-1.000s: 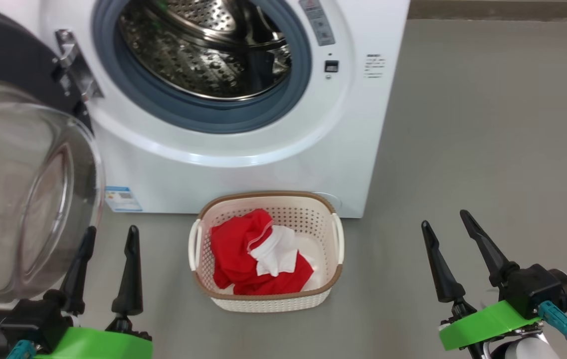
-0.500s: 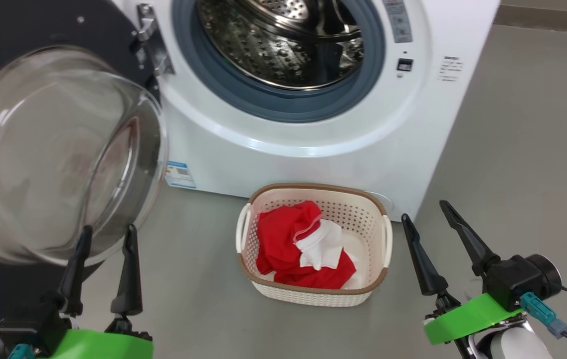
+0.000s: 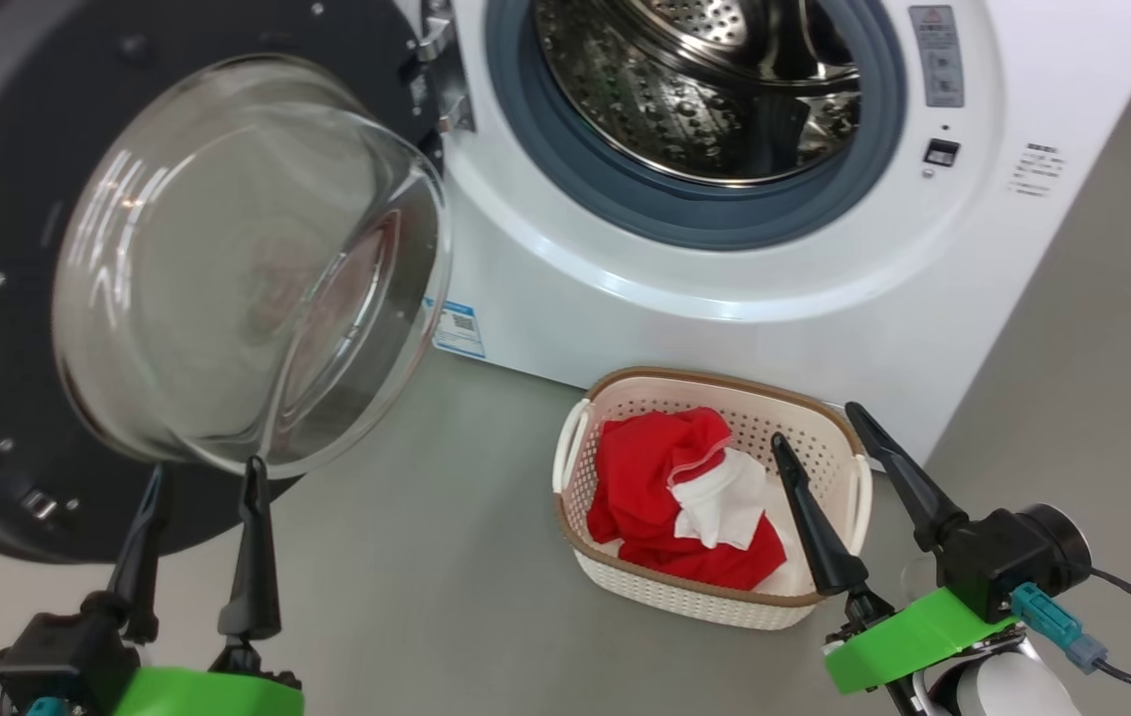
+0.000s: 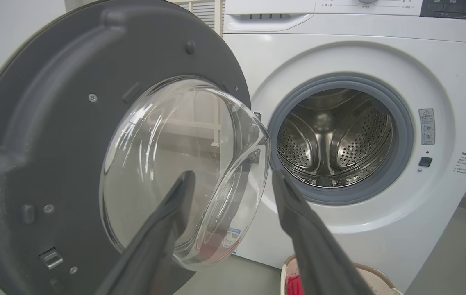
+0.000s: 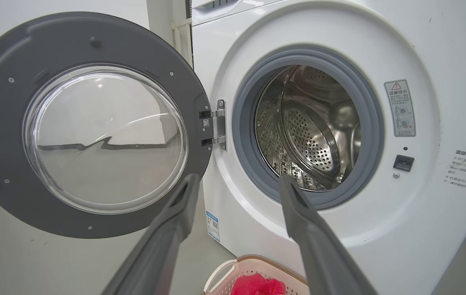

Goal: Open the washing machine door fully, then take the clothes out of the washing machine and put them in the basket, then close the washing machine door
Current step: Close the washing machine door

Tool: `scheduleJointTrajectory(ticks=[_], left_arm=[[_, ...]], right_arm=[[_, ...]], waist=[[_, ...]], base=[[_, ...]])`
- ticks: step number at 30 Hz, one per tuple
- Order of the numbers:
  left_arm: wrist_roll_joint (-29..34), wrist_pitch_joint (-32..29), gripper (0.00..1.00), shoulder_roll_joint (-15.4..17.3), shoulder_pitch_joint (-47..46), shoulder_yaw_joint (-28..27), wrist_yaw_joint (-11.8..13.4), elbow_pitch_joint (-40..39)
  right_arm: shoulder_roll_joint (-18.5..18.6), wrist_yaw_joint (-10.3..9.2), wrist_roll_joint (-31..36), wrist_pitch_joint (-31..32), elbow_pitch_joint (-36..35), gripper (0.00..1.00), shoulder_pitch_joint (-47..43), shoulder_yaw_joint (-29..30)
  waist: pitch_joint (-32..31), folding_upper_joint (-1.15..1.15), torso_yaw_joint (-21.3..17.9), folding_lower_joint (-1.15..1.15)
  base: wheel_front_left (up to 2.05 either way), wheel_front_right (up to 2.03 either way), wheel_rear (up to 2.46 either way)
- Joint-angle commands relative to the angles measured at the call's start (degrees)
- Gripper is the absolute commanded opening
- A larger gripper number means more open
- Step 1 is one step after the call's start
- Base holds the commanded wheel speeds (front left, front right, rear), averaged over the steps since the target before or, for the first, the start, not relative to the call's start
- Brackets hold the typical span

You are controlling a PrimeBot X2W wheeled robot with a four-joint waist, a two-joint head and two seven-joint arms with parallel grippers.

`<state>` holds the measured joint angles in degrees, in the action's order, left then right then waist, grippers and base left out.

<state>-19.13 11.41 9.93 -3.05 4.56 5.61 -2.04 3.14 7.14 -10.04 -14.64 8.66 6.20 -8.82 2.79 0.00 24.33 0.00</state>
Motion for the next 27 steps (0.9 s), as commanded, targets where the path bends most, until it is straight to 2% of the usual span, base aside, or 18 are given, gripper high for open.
scheduleJointTrajectory(ticks=[1,9,18,19,20,21,22,27], left_arm=[[0.31,-0.08,1.00,1.29,-0.59,-2.09,0.52,-1.86],[0.18,-0.20,1.00,1.27,-0.12,-2.31,1.48,-2.48],[-0.89,0.36,1.00,1.15,-0.27,-2.94,1.77,-2.22],[-0.92,0.38,0.84,1.17,-0.31,-2.99,1.85,-2.09],[-0.91,0.33,0.36,1.20,-0.35,-3.04,2.01,-1.93],[-0.76,0.17,0.11,1.29,-0.39,-3.06,2.23,-1.71],[-0.59,0.17,0.00,1.33,-0.47,-3.09,2.48,-1.59],[0.78,1.38,0.00,1.60,-1.95,-4.40,4.45,-2.43]], right_arm=[[0.08,0.35,-0.14,-0.36,-1.20,1.00,2.77,-1.73],[0.16,0.35,-0.15,-0.36,-0.90,1.00,2.91,-2.03],[0.33,0.35,-0.47,-0.36,-0.61,1.00,2.82,-2.15],[0.35,0.35,-0.51,-0.36,-0.57,1.00,2.85,-2.18],[0.35,0.35,-0.55,-0.36,-0.53,1.00,2.86,-2.18],[0.35,0.35,-0.58,-0.36,-0.48,1.00,2.90,-2.16],[0.37,0.35,-0.61,-0.36,-0.43,1.00,2.94,-2.13],[0.59,0.35,-0.78,-0.36,-0.22,1.00,2.87,-1.92]], waist=[[-0.10,0.00,1.91,0.00],[0.01,0.00,3.96,0.00],[-0.10,0.00,4.05,0.00],[-0.11,0.00,3.99,0.00],[-0.12,0.00,3.92,0.00],[-0.08,0.00,3.85,0.00],[-0.04,0.00,3.78,0.00],[0.18,0.00,3.58,0.00]], base=[[0.00,0.00,0.00],[0.00,0.00,0.00],[0.00,0.00,0.00],[0.00,0.00,0.00],[0.00,0.00,0.00],[0.00,0.00,0.00],[0.00,0.00,0.00],[0.00,0.00,0.00]])
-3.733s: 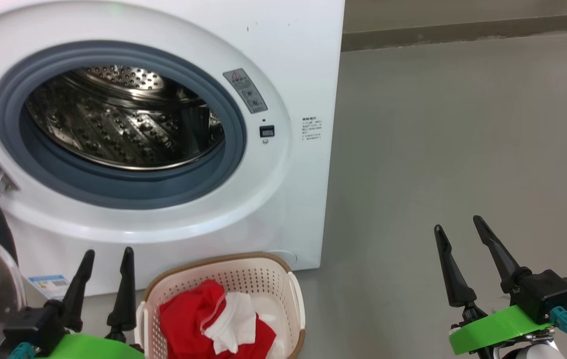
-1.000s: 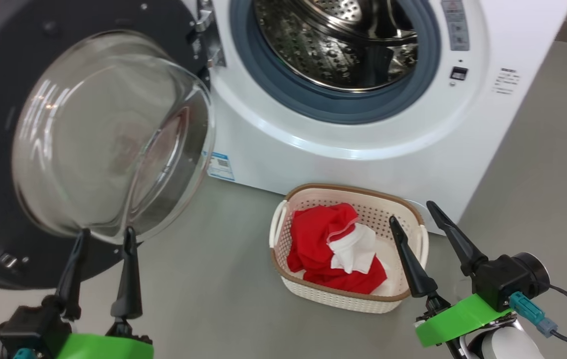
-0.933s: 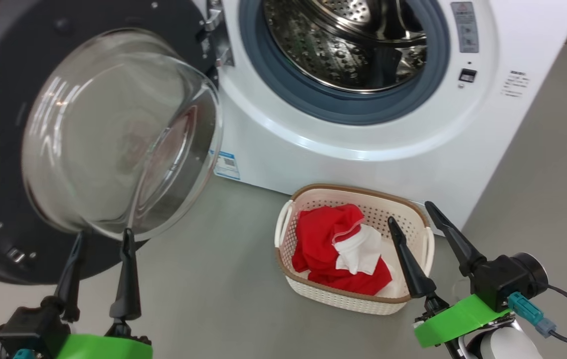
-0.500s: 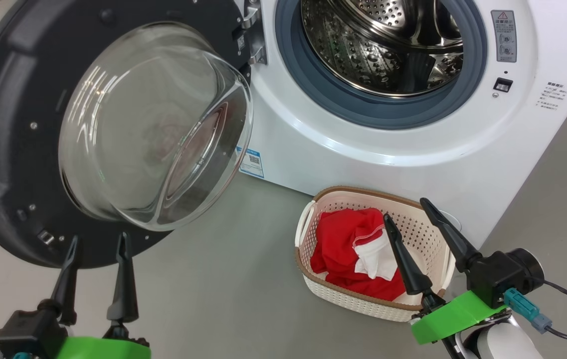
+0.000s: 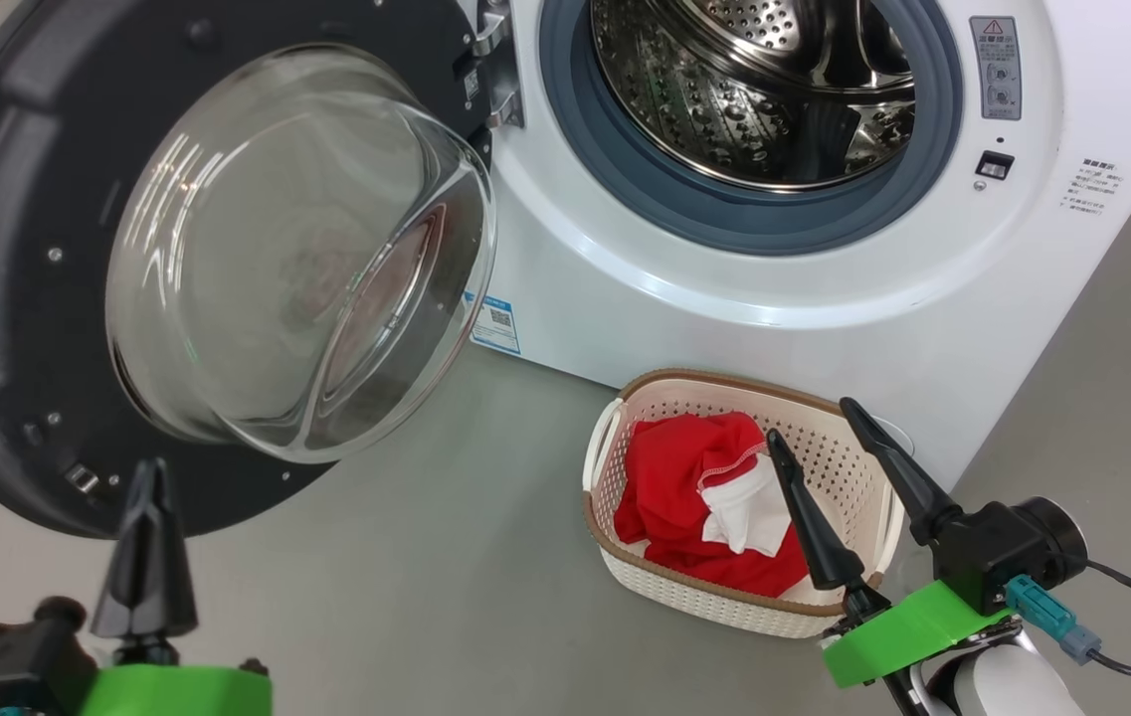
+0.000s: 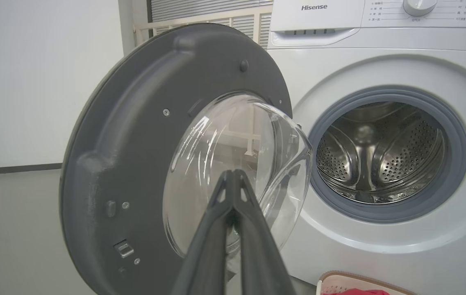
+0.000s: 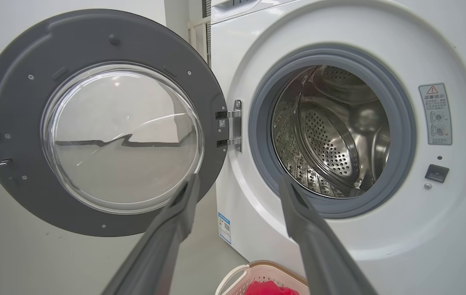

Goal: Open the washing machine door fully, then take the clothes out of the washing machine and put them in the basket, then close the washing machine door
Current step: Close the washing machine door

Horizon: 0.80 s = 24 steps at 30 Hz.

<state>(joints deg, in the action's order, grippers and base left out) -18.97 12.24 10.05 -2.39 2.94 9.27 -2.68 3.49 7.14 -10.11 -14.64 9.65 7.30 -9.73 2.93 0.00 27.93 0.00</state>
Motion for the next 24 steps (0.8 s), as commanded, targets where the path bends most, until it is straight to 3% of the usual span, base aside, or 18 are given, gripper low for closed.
scheduleJointTrajectory(ticks=[1,8,17,24], left_arm=[[1.04,0.79,0.00,1.75,-3.14,-3.29,1.31,-2.10],[3.46,1.92,0.00,5.45,-8.79,-7.68,3.57,-4.41],[-6.06,2.46,0.00,9.87,-22.67,-17.07,-0.29,4.47],[-15.41,0.01,0.00,10.85,-31.32,-22.01,-2.77,15.51]], right_arm=[[0.29,0.35,-0.71,-0.36,-1.15,1.00,1.72,-0.98],[0.83,0.35,-0.74,-0.36,-0.92,1.00,1.81,-0.81],[1.89,0.35,-0.53,-0.02,-0.34,1.00,2.32,-0.84],[2.10,0.35,-0.60,0.47,-0.33,1.00,2.07,-0.79]], waist=[[0.08,0.00,-0.06,0.00],[0.15,0.00,-0.87,0.00],[0.52,0.00,-2.39,0.00],[0.42,0.00,-2.89,0.00]], base=[[0.00,0.00,0.00],[0.00,0.00,0.00],[0.00,0.00,0.00],[0.00,0.00,0.00]])
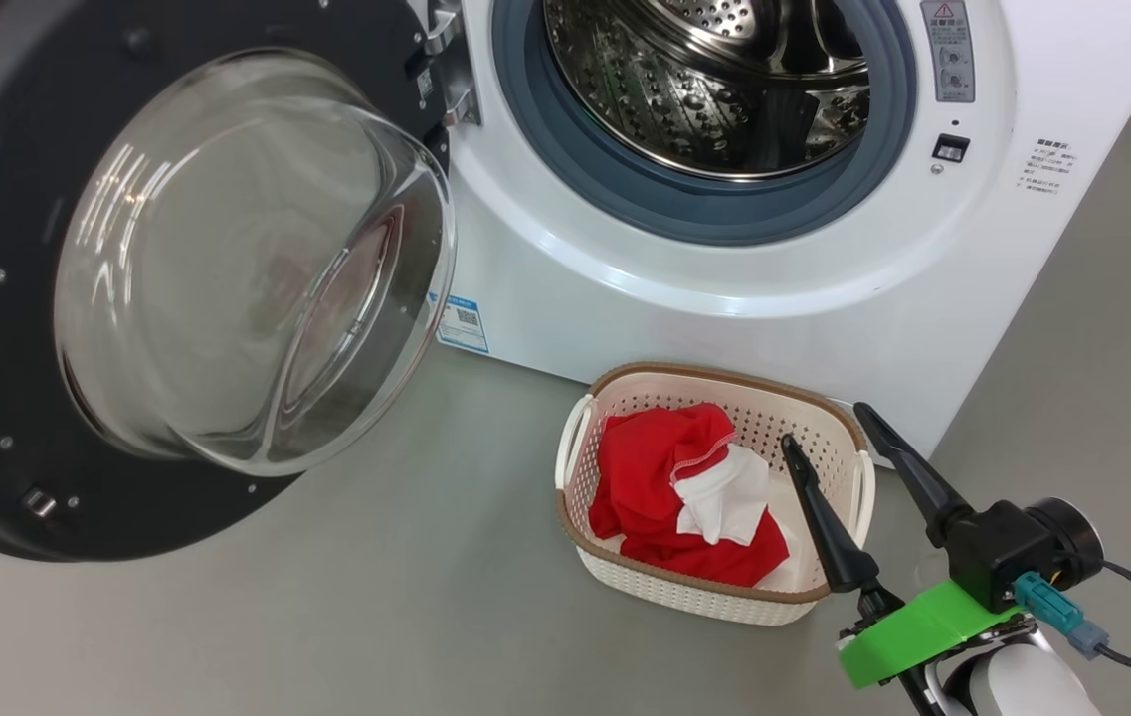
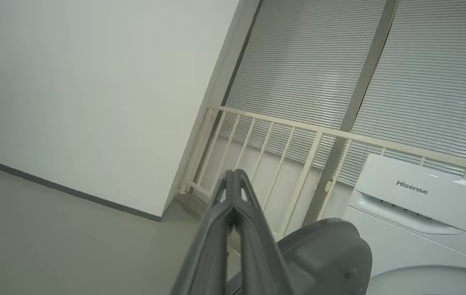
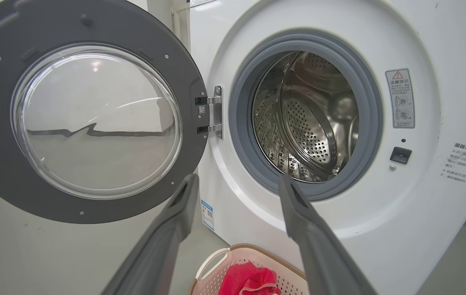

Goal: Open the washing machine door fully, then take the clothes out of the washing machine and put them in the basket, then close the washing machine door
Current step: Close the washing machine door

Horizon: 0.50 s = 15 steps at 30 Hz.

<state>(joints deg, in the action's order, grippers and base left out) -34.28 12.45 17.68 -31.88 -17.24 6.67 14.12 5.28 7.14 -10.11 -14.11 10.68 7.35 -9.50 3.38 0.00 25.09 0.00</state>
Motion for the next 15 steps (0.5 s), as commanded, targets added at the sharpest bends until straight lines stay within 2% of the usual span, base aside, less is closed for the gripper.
scheduleJointTrajectory(ticks=[1,3,6,11,15], left_arm=[[-1.76,-1.30,0.00,3.39,-3.14,-2.51,-0.58,0.85],[-8.07,-4.43,0.00,2.12,-6.44,-5.14,-1.66,5.02],[-15.71,-10.99,0.00,2.31,-10.55,-8.27,-2.43,11.29],[-23.60,-20.62,0.00,3.98,-15.57,-11.01,-2.84,19.93],[-27.26,-27.40,0.00,5.52,-17.58,-11.80,-2.83,25.82]], right_arm=[[0.31,0.35,-0.62,-0.04,-1.37,1.00,1.96,-1.08],[0.31,0.35,-0.69,0.00,-1.35,1.00,1.80,-1.13],[0.27,0.35,-0.68,0.12,-1.33,1.00,1.54,-1.07],[0.17,0.35,-0.48,0.37,-1.40,1.00,1.33,-1.06],[0.12,0.35,-0.35,0.44,-1.31,1.00,1.30,-1.28]], waist=[[-0.09,0.00,-0.11,0.00],[-0.26,0.00,-0.19,0.00],[-0.47,0.00,-0.21,0.00],[-0.51,0.00,-0.22,0.00],[-0.49,0.00,-0.29,0.00]], base=[[0.00,0.00,0.00],[0.00,0.00,0.00],[0.00,0.00,0.00],[0.00,0.00,0.00],[0.00,0.00,0.00]])
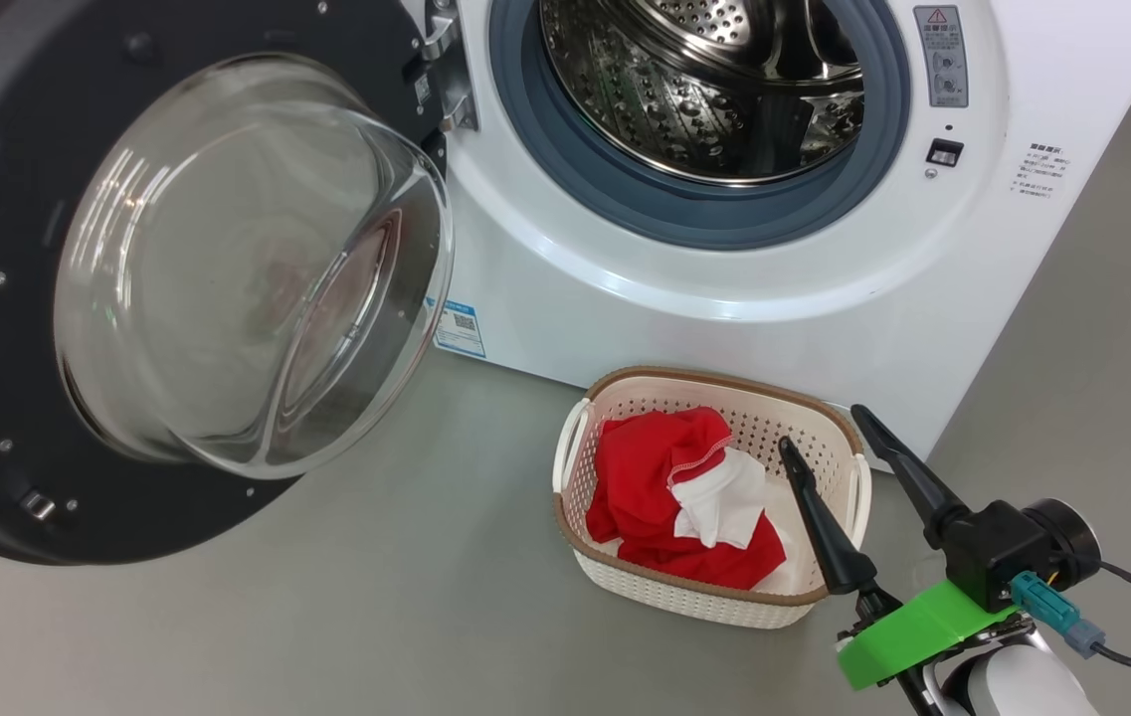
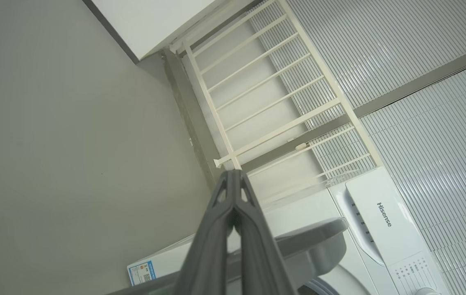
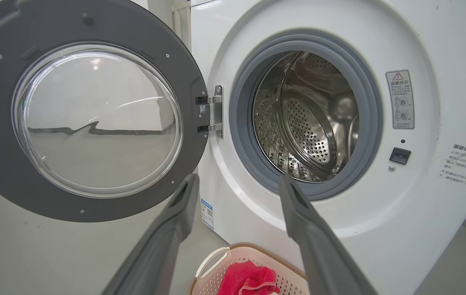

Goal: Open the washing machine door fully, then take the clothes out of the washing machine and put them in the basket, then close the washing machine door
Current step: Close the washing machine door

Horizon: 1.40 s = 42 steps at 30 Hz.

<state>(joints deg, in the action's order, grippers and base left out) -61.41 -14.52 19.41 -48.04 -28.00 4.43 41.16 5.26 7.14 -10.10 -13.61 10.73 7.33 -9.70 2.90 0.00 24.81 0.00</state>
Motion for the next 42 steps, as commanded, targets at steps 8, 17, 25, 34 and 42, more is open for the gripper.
scheduleJointTrajectory(ticks=[8,17,25,34,42], left_arm=[[-2.74,-8.08,0.00,6.03,-3.48,-0.74,-1.24,6.95],[-3.72,-13.47,0.00,6.37,-3.87,0.79,-4.07,10.79],[-5.15,-17.22,0.00,5.05,-2.34,1.27,-6.38,10.18],[-9.25,-21.25,0.00,1.84,1.39,-0.59,-7.89,5.43],[-12.15,-24.81,0.00,-2.49,5.92,-1.36,-6.67,-3.20]], right_arm=[[0.06,0.35,0.17,0.22,-1.31,1.00,1.55,-1.36],[0.05,0.35,0.04,0.10,-1.24,1.00,1.63,-1.45],[-0.06,0.35,-0.16,-0.24,-1.16,1.00,1.47,-1.26],[-0.47,0.35,-0.18,-0.63,-0.82,1.00,1.42,-1.03],[-0.95,0.35,-0.14,-0.85,-0.41,1.00,1.47,-1.13]], waist=[[0.60,0.00,-0.54,0.00],[0.89,0.00,-1.16,0.00],[1.00,0.00,-1.20,0.00],[1.10,0.00,-1.08,0.00],[0.67,0.00,-0.91,0.00]], base=[[0.00,0.00,0.00],[0.00,0.00,0.00],[0.00,0.00,0.00],[0.00,0.00,0.00],[0.00,0.00,0.00]])
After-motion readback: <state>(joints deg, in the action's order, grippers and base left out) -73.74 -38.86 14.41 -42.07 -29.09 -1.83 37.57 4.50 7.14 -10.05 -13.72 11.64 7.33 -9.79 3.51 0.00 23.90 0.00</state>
